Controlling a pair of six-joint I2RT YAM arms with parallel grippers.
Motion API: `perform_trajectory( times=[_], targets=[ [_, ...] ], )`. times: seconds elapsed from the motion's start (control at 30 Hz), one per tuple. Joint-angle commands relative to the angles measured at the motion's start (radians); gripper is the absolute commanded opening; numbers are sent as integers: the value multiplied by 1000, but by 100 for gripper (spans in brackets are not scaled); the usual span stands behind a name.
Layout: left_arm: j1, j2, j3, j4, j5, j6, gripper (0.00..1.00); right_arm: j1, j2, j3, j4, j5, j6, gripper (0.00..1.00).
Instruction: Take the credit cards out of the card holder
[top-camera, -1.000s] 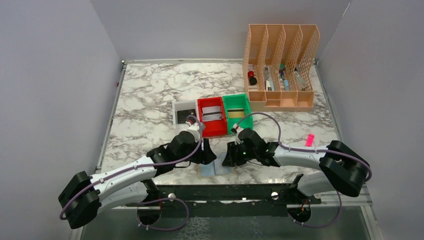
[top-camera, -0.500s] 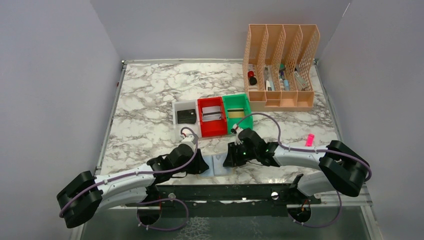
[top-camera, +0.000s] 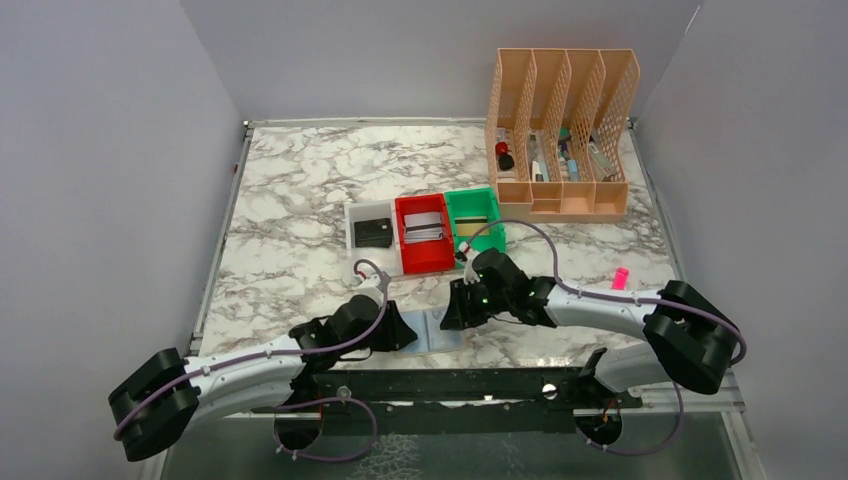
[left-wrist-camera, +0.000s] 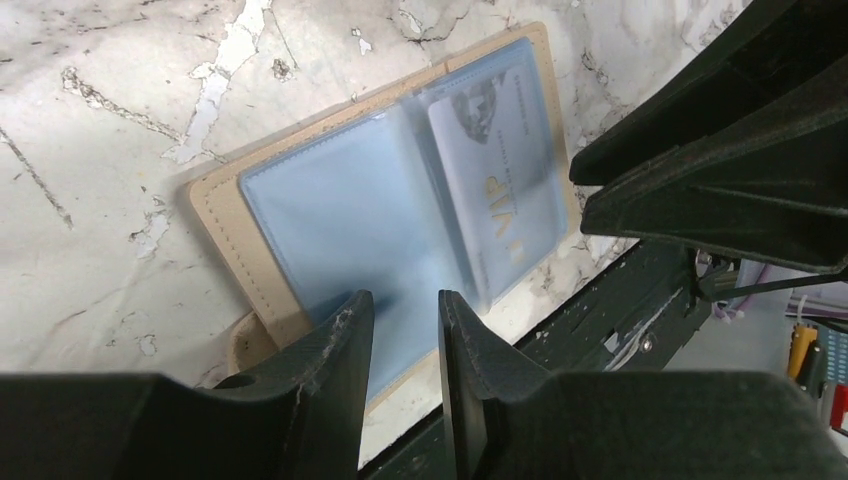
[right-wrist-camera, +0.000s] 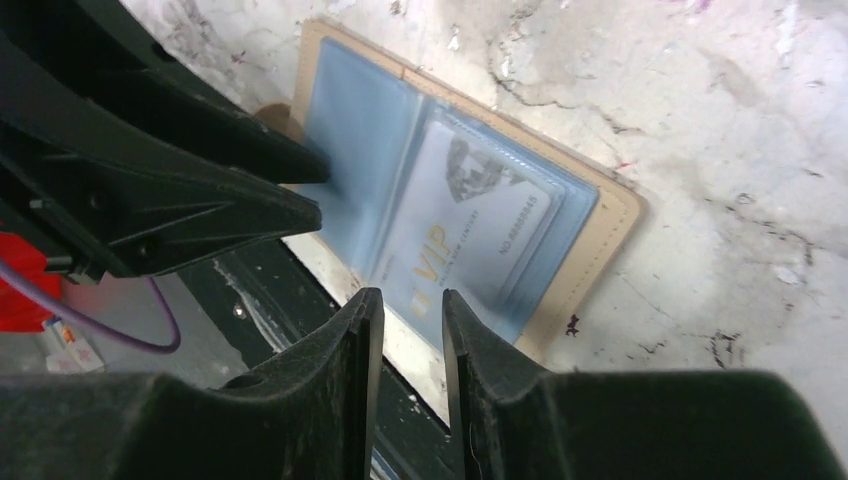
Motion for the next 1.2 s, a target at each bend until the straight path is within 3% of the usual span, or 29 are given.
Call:
perform_trajectory(
  times=[0.0, 0.37, 0.7, 0.87, 1.17],
  targets=[
    [-8, -45, -33, -11, -29, -19, 34, -1, 1, 36, -100, 94, -20, 34],
    [-8, -69, -38, -11, -14, -12, 33, -1, 90, 13, -50, 48, -3, 36],
    [-8, -47, -27, -11, -13, -8, 33, 2, 54, 18, -78, 107, -11, 40],
    [-10, -46, -26, -11, -12, -5, 32, 4, 116, 4, 9, -3, 2, 35],
    [-8, -38, -25, -10, -14, -4, 31, 8, 63, 35, -14, 0, -32, 24]
  ],
)
